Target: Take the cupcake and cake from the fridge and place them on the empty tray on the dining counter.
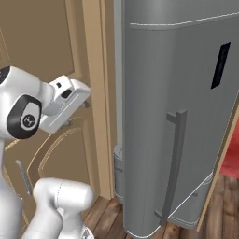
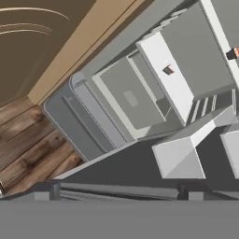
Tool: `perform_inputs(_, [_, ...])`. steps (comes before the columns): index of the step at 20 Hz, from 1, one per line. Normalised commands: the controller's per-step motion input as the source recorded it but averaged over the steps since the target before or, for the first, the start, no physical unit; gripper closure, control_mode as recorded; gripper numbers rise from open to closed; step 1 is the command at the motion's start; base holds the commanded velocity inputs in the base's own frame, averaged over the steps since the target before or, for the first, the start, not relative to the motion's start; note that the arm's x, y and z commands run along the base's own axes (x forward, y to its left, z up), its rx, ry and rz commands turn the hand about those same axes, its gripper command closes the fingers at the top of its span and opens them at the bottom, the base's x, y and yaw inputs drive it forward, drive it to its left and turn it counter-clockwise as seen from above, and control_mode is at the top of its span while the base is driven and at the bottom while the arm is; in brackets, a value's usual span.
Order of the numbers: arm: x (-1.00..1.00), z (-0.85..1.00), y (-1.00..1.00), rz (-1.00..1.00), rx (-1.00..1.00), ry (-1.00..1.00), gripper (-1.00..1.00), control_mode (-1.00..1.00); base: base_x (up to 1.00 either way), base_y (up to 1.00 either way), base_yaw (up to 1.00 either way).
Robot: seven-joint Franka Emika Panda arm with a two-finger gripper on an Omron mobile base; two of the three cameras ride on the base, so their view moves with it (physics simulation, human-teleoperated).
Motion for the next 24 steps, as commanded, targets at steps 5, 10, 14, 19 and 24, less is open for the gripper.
perform_inputs(5, [0.62,-0.28,-0.35,0.0,-0.02,0.01,-1.0,-1.0,0.0,0.0,0.0])
perform_inputs(10, [0.55,-0.26,-0.34,0.0,-0.04,0.07,-1.0,-1.0,0.0,0.0,0.0])
perform_inputs(14, [0.48,-0.19,-0.4,0.01,-0.01,0.14,-1.0,-1.0,0.0,0.0,0.0])
perform_inputs(19, [0.55,-0.21,-0.24,-0.01,-0.04,0.16,-1.0,-1.0,0.0,0.0,0.0])
perform_inputs(24, [0.64,-0.18,-0.13,-0.06,-0.05,0.21,-1.0,-1.0,0.0,0.0,0.0])
